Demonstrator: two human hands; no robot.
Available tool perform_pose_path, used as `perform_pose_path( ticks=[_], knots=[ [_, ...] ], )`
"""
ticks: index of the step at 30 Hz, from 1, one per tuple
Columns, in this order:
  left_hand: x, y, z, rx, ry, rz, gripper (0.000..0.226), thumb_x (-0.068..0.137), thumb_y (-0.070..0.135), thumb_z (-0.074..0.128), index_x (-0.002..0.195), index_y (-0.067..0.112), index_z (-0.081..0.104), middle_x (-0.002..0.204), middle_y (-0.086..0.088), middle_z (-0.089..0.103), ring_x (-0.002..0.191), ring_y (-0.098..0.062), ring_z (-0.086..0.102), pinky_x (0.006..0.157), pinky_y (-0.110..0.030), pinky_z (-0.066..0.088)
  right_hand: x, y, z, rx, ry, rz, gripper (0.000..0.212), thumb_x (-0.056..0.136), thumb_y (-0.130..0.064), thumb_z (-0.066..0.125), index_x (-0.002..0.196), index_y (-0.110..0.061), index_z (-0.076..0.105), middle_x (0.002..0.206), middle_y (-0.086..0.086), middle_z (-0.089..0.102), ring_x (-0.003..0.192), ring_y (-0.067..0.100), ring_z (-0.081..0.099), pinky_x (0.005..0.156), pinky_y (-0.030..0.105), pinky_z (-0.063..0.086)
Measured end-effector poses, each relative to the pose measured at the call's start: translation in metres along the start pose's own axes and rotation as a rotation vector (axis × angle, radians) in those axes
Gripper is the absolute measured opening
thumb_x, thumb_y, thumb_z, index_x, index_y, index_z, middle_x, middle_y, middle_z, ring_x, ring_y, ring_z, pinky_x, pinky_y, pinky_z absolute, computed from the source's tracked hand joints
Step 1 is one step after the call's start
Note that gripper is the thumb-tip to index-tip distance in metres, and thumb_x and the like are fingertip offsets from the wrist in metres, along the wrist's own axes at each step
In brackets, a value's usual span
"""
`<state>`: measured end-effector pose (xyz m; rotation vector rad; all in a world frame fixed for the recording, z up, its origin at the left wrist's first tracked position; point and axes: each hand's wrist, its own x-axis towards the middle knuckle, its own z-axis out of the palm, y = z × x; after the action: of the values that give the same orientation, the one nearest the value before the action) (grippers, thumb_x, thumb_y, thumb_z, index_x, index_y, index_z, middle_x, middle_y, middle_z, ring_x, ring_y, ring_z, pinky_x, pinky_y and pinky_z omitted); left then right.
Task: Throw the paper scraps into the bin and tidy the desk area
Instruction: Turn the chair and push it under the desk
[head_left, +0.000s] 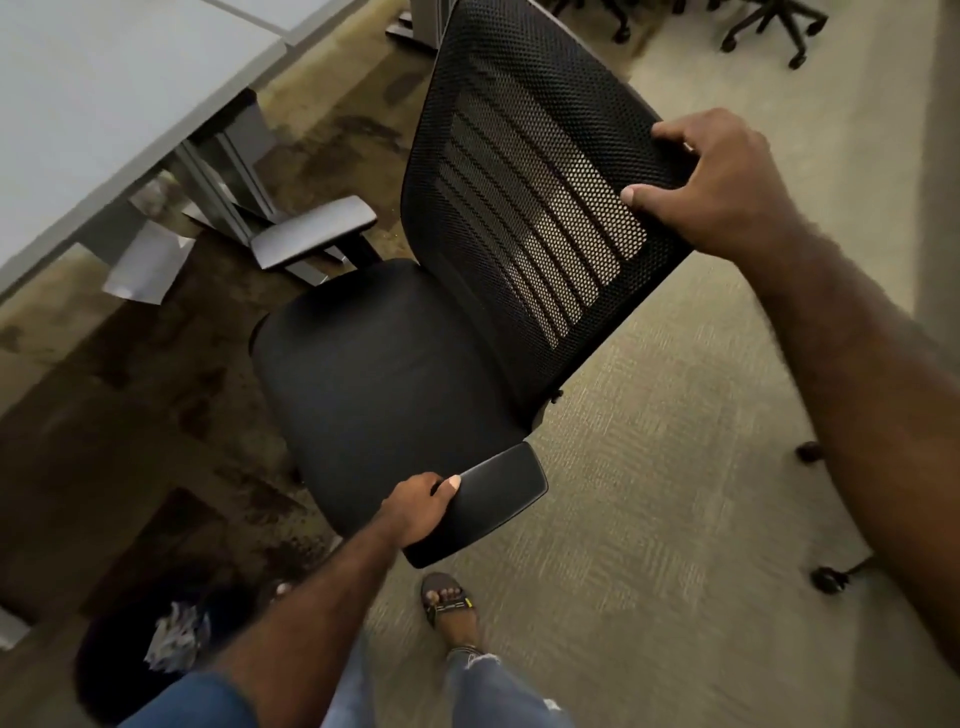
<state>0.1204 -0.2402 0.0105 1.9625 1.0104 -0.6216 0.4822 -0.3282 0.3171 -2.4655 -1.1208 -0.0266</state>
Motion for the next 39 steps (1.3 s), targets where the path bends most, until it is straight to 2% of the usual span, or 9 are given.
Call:
perform_pose_path(
  ticks=[4,13,22,26,33,39],
  knots=[
    [-0.003,0.002,0.0,-0.023,0.003,-0.019,0.051,0.106,0.059,0.038,0.119,0.019,0.067,0.125,-0.009,0.07,0.114,-0.03,0.065,0.104,-0.048,0.051,-0.003,-0.008,0.007,0.029,0.065,0.017,0.073,0.077,-0.055,0.077,0.137,-0.016,0.065,0.132,0.008,0.066,0.121,0.023,0.06,0.104,0.024,0.04],
    [-0.015,-0.014,-0.008,-0.008,0.027,-0.073,0.046,0.106,0.056,0.041,0.122,0.021,0.066,0.125,-0.006,0.07,0.113,-0.027,0.064,0.107,-0.05,0.05,-0.02,-0.024,0.018,0.025,0.181,0.052,0.069,0.078,-0.056,0.074,0.134,-0.017,0.067,0.129,0.007,0.067,0.12,0.024,0.062,0.106,0.034,0.046],
    [-0.027,-0.04,-0.024,0.048,0.093,-0.116,0.044,0.108,0.053,0.039,0.131,0.024,0.064,0.132,-0.004,0.068,0.123,-0.026,0.061,0.11,-0.046,0.039,-0.043,-0.055,0.033,0.022,0.25,0.033,0.057,0.08,-0.043,0.078,0.13,-0.017,0.068,0.126,0.003,0.068,0.117,0.02,0.062,0.102,0.028,0.045],
    [-0.033,-0.058,-0.033,0.049,0.139,-0.117,0.042,0.108,0.051,0.042,0.131,0.025,0.064,0.133,-0.002,0.068,0.125,-0.026,0.06,0.108,-0.046,0.037,-0.048,-0.076,0.039,0.026,0.248,0.032,0.053,0.08,-0.043,0.079,0.127,-0.019,0.07,0.125,0.002,0.068,0.115,0.019,0.063,0.099,0.027,0.045],
    [-0.05,-0.088,-0.06,0.087,0.237,-0.112,0.042,0.101,0.055,0.053,0.131,0.029,0.066,0.133,0.001,0.07,0.128,-0.026,0.061,0.109,-0.044,0.039,-0.05,-0.117,0.038,0.017,0.201,0.009,0.054,0.077,-0.054,0.079,0.123,-0.025,0.074,0.121,0.004,0.068,0.109,0.021,0.065,0.098,0.032,0.048],
    [-0.064,-0.107,-0.084,0.018,0.269,-0.162,0.039,0.1,0.062,0.05,0.118,0.034,0.068,0.122,0.004,0.07,0.118,-0.027,0.063,0.1,-0.043,0.044,-0.057,-0.151,0.039,-0.017,0.162,-0.037,0.057,0.076,-0.063,0.077,0.12,-0.027,0.077,0.113,0.007,0.071,0.1,0.025,0.067,0.092,0.036,0.052]
  ],
)
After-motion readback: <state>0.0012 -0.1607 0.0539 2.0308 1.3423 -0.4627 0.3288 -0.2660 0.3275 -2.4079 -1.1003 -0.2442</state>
